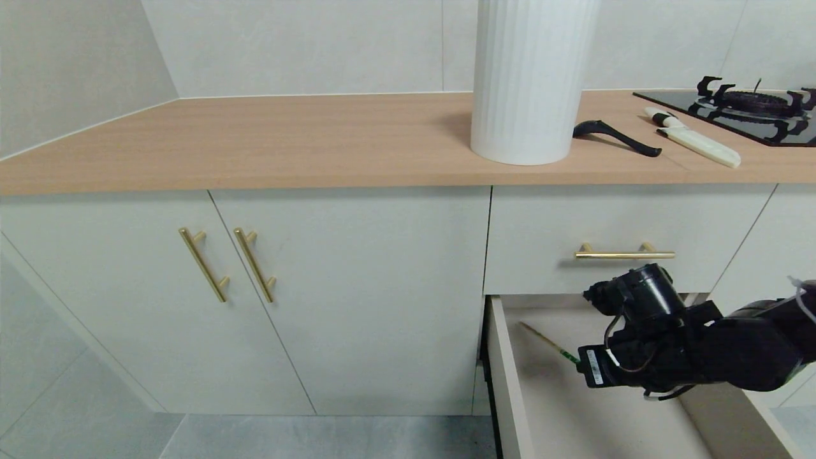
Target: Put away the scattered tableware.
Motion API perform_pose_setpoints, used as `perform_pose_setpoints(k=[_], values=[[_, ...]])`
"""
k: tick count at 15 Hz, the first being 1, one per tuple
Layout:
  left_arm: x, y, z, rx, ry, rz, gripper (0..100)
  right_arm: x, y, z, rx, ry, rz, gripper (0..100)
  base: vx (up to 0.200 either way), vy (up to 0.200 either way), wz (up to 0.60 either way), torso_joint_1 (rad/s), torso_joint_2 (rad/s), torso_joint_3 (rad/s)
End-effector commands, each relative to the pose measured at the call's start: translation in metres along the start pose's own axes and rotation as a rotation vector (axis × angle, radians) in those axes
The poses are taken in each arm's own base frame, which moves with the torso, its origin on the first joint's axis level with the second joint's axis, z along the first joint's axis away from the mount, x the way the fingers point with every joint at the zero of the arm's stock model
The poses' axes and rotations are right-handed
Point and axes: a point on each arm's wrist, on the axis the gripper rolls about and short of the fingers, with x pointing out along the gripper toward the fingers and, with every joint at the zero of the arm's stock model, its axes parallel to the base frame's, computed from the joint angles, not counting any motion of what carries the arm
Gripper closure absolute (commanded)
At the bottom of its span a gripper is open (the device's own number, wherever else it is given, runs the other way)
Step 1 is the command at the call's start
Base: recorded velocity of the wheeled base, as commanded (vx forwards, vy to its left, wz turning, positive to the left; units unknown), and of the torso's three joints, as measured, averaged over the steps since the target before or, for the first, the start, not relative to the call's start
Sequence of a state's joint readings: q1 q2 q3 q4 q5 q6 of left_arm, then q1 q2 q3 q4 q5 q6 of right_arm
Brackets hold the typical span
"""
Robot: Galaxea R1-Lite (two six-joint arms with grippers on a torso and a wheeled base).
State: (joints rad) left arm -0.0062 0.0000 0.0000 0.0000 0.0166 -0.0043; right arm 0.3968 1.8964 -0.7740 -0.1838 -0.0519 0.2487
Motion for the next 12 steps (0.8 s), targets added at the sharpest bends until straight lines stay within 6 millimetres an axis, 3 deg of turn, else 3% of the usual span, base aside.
perform_pose_setpoints(k=[1,12], values=[[0.000,0.000,0.000,0.000,0.002,0.000,0,0.032,-0.003,-0.017,-0.006,0.074,-0.053,100,0.000,0.000,0.00,0.000,0.00,0.000],[0.000,0.000,0.000,0.000,0.002,0.000,0,0.081,-0.001,-0.041,-0.028,0.166,-0.088,100,0.000,0.000,0.00,0.000,0.00,0.000]])
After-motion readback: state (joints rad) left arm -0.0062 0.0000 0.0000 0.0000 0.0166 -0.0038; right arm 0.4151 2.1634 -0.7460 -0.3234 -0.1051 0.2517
